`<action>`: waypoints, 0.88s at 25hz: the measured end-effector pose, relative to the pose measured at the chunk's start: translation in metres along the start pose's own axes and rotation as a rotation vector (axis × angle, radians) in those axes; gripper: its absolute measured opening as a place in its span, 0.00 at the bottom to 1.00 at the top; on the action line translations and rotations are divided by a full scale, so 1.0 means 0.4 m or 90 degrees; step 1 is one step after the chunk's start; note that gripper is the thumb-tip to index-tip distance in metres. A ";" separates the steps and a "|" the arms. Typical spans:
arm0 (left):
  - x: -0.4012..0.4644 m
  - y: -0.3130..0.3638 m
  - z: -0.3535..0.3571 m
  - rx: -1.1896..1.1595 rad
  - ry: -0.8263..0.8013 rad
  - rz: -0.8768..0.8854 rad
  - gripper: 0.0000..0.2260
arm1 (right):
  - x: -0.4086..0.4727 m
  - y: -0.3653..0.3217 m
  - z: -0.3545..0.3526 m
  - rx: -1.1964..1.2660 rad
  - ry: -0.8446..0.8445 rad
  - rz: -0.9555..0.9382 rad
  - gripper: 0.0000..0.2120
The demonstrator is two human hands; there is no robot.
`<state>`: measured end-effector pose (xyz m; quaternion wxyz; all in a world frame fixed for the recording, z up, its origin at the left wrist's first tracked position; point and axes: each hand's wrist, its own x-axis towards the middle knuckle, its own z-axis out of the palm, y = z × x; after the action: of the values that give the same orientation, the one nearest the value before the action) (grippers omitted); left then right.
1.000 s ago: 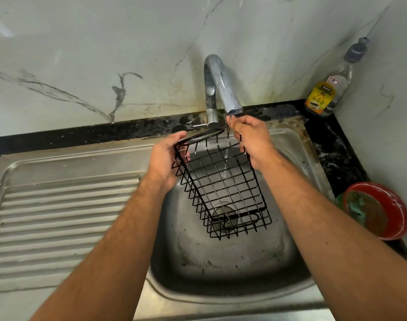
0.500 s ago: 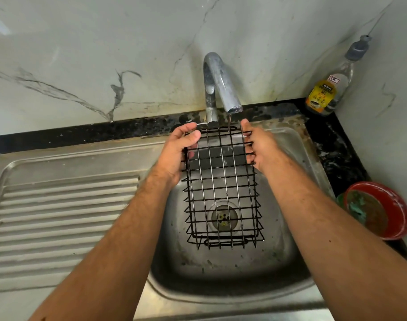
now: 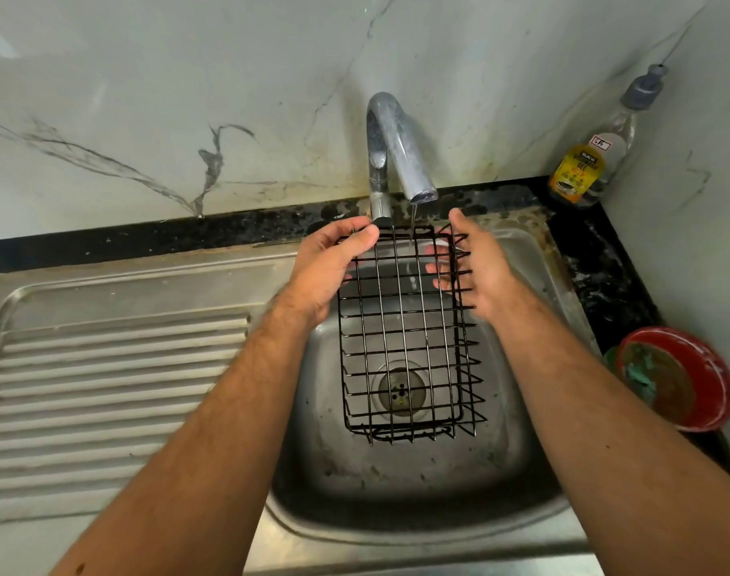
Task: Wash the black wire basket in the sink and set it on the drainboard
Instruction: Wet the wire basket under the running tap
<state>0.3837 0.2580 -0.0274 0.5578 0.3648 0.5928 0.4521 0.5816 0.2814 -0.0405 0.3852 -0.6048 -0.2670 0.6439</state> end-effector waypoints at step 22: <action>-0.007 0.059 0.153 0.173 0.010 0.019 0.22 | 0.011 0.046 -0.106 0.175 0.069 0.068 0.14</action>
<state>0.4431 0.2711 -0.0024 0.4920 0.4421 0.6474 0.3787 0.6202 0.2695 -0.0633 0.4435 -0.5934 -0.1227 0.6604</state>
